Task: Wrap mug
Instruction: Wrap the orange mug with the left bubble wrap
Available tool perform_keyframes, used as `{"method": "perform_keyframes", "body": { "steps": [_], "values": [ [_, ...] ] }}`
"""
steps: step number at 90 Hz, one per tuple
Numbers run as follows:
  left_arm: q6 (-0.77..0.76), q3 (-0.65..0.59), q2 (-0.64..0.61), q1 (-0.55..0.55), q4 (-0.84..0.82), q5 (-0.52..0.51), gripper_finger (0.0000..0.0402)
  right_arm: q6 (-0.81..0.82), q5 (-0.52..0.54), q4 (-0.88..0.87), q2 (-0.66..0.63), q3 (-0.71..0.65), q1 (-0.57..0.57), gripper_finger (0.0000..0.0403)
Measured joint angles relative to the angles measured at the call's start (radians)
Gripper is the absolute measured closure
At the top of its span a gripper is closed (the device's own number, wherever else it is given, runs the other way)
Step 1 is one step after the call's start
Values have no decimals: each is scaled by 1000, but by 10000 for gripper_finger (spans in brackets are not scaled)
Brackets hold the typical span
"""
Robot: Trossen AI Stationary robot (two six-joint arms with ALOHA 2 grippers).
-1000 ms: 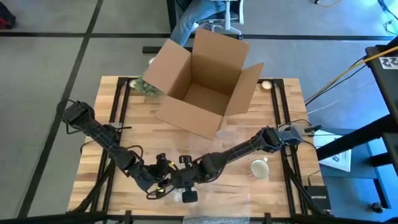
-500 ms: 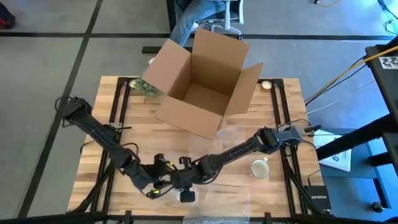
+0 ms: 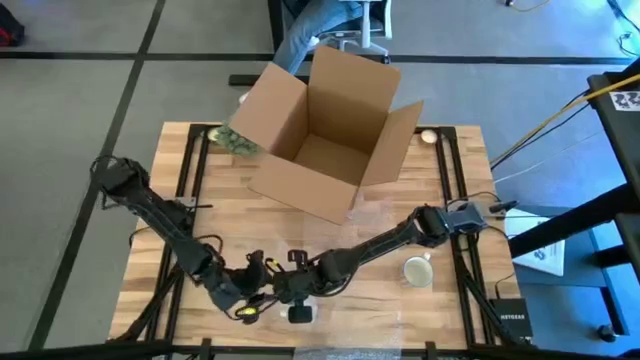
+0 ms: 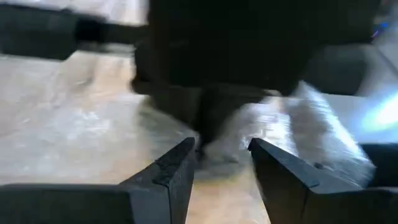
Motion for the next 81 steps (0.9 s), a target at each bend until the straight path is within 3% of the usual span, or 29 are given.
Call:
{"method": "perform_keyframes", "body": {
  "steps": [27, 58, 71, 81],
  "values": [
    [5, 5, 47, 38, 4, 32, 260, 21, -37, -33, -14, 12, 0, 402],
    [-4, 2, 25, 35, -7, 32, 260, 10, -11, -331, -29, 248, -4, 402],
    [-12, 1, 25, 35, -7, 35, 260, 3, 102, -288, -33, 236, -14, 402],
    [-15, 2, 25, 35, -8, 35, 260, 0, 39, -264, 17, 237, -15, 402]
  ]
}}
